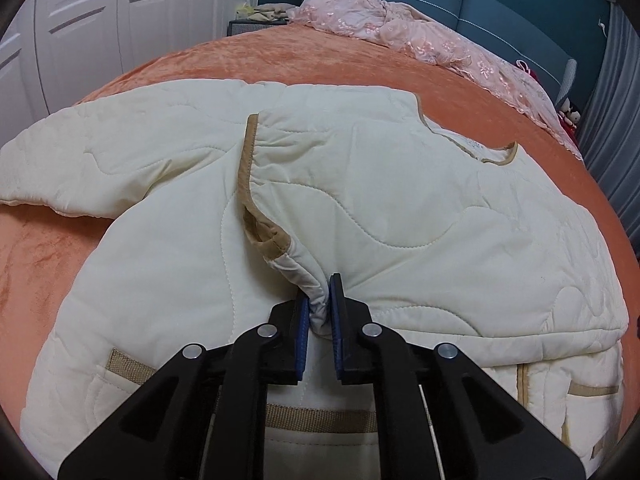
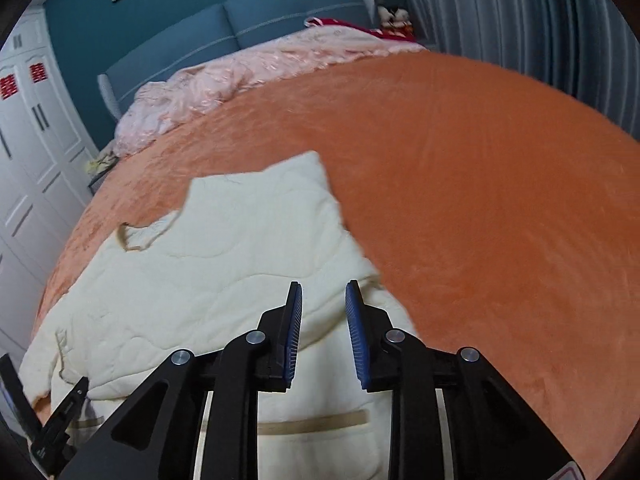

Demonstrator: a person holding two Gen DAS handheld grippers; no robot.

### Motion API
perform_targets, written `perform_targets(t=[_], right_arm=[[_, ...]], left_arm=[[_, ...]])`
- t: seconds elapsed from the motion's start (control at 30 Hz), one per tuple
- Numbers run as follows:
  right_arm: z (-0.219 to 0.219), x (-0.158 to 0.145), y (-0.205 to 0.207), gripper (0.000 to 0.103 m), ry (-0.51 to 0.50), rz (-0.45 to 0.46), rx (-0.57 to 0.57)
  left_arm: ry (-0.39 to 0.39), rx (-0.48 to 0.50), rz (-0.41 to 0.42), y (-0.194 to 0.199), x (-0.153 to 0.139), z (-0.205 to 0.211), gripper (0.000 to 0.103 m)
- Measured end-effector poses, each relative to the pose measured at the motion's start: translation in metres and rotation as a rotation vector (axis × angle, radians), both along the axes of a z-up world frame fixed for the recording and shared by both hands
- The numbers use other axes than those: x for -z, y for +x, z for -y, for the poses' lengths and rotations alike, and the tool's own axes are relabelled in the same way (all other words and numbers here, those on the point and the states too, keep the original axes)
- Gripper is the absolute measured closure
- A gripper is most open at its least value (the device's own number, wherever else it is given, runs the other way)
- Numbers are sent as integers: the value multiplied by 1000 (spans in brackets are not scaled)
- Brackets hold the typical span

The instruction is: Fold large clothes

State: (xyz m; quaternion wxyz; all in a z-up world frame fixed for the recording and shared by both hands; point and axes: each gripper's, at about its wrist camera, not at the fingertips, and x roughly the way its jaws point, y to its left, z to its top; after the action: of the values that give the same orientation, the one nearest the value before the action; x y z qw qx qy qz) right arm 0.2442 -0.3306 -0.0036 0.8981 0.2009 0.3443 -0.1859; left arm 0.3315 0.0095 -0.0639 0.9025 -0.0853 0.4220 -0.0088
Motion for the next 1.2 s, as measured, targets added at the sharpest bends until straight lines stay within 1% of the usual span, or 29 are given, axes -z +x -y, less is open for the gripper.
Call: perform_targets(t=[0.07,0.13,0.2,0.23,0.33,0.4,0.53,0.67,0.8,0.87,0.9,0.93,0.97,1.0,1.03,1.07,1.1,1.13,1.17,1.2], right_arm=[[-40,-4,14,79,10,4,-149],[-78,5,34,79,31,-22,-301],[-110,17,49,79,-8,-50,-380],[-121,24,54,79,-20,-64,-400],[-137,47,63,79,-22,-113,-409],[-140,58,61,80,-53,-112,-399],[-148,62,61,79,-109,-110,-395],[-157,66,61,79,-170,-100,-389],[-156,70,61,79,-173,-82,-385],[-155,71,61,79,-169,-79,-385],[-155,71,62,79,-168,-80,-385],[-154,71,62,79,-159,-79,-386],[-153,70,62,80,-148,-78,-386],[-151,70,62,80,-136,-77,-387],[-149,70,62,80,-124,-74,-387],[-148,71,61,80,-116,-71,-388],[-147,71,61,80,-112,-70,-388],[-148,70,61,80,-111,-69,-388],[-148,70,61,80,-112,-70,-388],[-147,70,61,80,-112,-69,-388]], left_arm=[[9,-1,7,-1,0,1,94],[20,0,11,-1,0,3,94],[23,0,13,-1,1,4,94],[22,0,13,-1,1,4,94],[23,0,15,-2,1,5,94],[39,0,20,-3,2,8,94],[84,-1,31,-5,3,16,94],[108,-5,40,-5,4,18,94],[123,-7,47,-6,5,21,94],[109,-7,44,-6,5,19,94],[91,-6,38,-5,3,17,93],[53,-7,29,-5,0,11,91],[-5,-10,20,-5,-5,3,88],[-78,-14,7,-7,-10,-10,80],[-150,-26,-7,-11,-17,-27,63],[-206,-47,-8,-17,-24,-45,55],[-245,-80,8,-26,-33,-65,44],[-272,-121,37,-35,-43,-89,35],[-290,-163,68,-42,-53,-115,31],[-289,-206,93,-49,-60,-139,24]])
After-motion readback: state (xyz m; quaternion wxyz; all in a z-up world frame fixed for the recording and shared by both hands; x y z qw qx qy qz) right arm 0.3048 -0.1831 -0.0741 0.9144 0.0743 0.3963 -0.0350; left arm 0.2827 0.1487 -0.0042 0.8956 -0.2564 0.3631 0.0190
